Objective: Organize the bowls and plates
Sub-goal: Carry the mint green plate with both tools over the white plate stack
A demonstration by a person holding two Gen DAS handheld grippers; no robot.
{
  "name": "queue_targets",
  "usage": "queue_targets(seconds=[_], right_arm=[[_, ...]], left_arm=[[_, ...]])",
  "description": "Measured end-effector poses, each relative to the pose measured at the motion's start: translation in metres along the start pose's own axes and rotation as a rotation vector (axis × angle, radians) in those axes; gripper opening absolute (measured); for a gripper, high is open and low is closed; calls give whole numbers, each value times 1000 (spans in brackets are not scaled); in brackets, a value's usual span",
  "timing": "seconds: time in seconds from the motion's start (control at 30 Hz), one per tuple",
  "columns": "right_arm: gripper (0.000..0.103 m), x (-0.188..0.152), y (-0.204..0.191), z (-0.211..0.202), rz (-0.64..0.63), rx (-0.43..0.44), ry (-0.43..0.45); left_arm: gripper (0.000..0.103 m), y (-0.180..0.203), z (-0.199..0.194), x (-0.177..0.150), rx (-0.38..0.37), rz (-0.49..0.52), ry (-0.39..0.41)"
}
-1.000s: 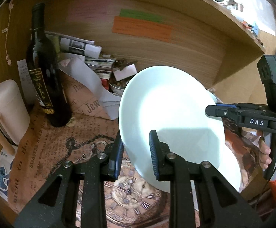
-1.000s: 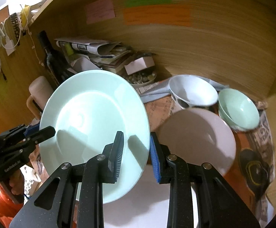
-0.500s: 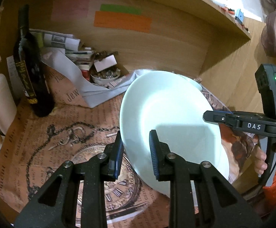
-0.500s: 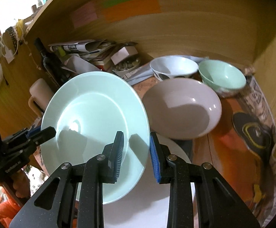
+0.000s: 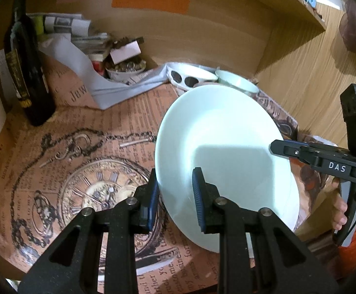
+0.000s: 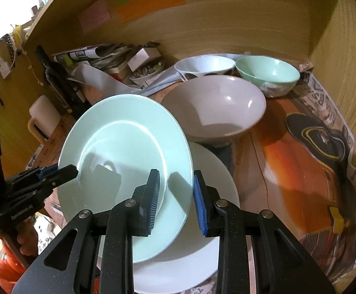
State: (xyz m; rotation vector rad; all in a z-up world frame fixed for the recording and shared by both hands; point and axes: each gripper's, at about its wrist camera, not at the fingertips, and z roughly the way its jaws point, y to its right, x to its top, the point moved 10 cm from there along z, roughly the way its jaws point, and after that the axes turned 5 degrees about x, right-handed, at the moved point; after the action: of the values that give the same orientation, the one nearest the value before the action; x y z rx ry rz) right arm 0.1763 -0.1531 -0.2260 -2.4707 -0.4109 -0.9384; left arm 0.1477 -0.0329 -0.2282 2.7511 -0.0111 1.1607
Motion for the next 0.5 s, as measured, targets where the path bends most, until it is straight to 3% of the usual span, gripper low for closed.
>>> queue_targets(seconds=[0.5], right_arm=[[25, -18, 17, -4, 38, -40, -3]], left_arm=[[25, 15, 18, -18, -14, 23, -58]])
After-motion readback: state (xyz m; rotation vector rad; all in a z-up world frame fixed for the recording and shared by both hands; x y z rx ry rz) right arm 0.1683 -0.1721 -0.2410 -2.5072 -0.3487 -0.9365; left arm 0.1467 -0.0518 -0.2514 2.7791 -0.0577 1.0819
